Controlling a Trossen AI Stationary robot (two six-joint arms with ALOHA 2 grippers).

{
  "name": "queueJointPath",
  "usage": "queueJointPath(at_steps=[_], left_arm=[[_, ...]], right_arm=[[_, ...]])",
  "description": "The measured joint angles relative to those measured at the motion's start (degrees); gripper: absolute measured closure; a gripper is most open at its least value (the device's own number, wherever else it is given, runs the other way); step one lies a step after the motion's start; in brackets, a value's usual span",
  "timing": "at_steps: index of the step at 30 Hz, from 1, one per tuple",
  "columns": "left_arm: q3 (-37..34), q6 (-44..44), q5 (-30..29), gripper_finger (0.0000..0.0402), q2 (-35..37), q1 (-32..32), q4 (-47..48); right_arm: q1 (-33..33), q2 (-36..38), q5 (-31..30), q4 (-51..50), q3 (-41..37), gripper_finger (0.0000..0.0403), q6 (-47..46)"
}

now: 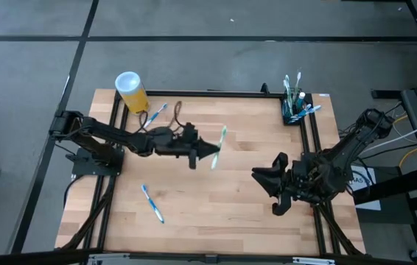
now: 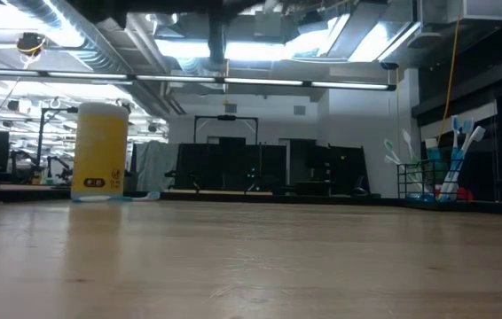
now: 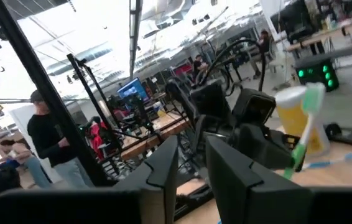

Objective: Pick & Place toothbrushing station
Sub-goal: Put the green toothbrush into the mesh organizer

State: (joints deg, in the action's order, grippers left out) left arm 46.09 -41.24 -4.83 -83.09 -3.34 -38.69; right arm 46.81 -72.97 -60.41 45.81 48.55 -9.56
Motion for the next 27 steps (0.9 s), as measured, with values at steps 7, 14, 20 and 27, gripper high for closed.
queueJointPath(at_steps=[7,14,20,27], left_arm=[[5.43,1.79,-0.61,0.0395,-0.46,-3.51,-3.81],[11.69,5.46,0.18,0.0395,-0.62,-6.28,-1.76],[14.44,4.49,0.52,0.0395,-4.53,-8.78,-1.09],[19.78,3.92,2.24,0.0395,-9.68,-9.74,-1.18]], right_arm=[[-3.10,-0.33,1.40,-1.36,2.87,0.0286,1.64],[-6.45,-0.35,5.27,-3.42,3.26,0.0220,-1.84],[-9.63,-0.35,9.94,-3.58,3.26,0.0213,-3.24],[-11.13,-0.35,12.31,-3.91,3.26,0.0240,-3.55]])
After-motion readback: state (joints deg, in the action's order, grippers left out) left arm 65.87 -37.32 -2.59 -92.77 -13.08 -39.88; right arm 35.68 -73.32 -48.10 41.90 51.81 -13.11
